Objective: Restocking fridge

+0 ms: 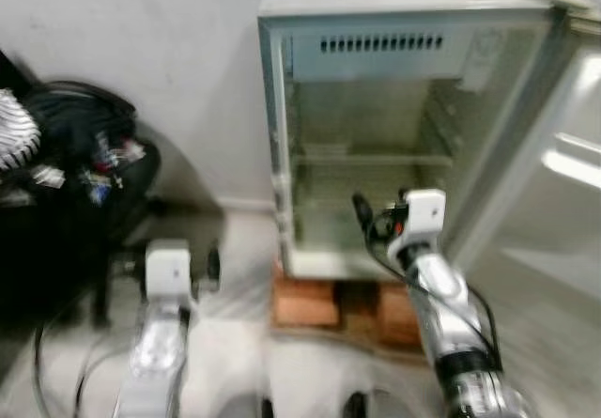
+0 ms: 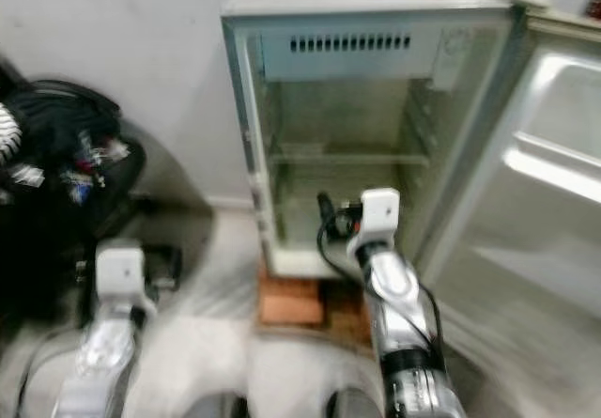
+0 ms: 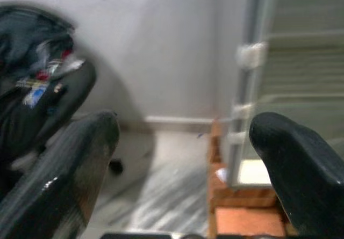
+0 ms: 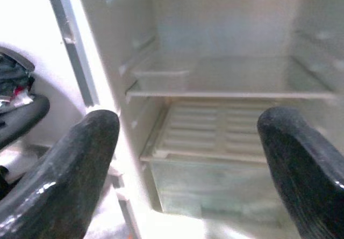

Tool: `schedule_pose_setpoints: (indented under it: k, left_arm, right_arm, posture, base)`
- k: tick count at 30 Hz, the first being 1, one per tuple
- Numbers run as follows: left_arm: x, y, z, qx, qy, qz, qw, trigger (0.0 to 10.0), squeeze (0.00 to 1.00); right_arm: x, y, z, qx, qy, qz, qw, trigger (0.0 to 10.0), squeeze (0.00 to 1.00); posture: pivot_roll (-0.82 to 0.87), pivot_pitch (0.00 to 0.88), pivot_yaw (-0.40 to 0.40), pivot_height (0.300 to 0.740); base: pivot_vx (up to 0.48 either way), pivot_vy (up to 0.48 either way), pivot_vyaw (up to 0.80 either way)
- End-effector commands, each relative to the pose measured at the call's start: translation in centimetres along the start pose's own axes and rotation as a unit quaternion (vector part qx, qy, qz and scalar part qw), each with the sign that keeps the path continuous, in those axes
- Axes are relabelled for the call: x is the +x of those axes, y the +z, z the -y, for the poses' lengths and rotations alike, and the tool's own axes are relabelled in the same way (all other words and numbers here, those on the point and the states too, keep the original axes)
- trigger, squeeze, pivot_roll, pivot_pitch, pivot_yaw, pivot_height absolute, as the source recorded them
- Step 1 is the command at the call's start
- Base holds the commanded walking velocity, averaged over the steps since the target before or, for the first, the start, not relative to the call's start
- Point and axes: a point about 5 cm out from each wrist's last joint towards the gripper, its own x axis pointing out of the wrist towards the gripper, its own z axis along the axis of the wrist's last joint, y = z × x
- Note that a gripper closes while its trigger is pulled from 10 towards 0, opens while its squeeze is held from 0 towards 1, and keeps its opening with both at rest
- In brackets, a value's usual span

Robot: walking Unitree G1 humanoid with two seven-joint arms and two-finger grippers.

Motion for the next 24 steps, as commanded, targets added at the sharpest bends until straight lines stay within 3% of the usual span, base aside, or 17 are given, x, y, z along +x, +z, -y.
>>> schedule_pose_setpoints:
  k: [1,9,16,24]
  left_arm:
    - [-0.2,-0.2,-0.1,0.002,0.004,-0.002,1.0,10.0,0.0]
    - [0.0,0.0,0.0,0.002,0.002,0.004,1.0,10.0,0.0]
    - [0.4,1.3,-0.2,0.01,-0.012,0.032,0.999,10.0,0.0]
    - [0.5,0.9,0.1,0.007,-0.017,0.028,0.999,10.0,0.0]
  right_arm:
    - [0.3,0.4,-0.3,-0.004,0.004,0.005,1.0,10.0,0.0]
    - [0.0,0.1,-0.4,-0.001,0.003,0.004,1.0,10.0,0.0]
    - [0.5,1.1,0.2,-0.009,-0.007,0.018,1.0,10.0,0.0]
    - [1.0,1.4,-0.2,-0.018,0.004,0.019,1.0,10.0,0.0]
  posture:
    - [0.01,0.024,0.036,0.74]
    - [0.01,0.035,0.039,0.74]
    - [0.0,0.05,0.04,0.74]
    - [0.0,0.042,0.031,0.74]
  base:
    - [-0.337,0.0,0.0]
    - [-0.078,0.0,0.0]
    - [0.0,0.0,0.0]
    - [0.0,-0.48,0.0]
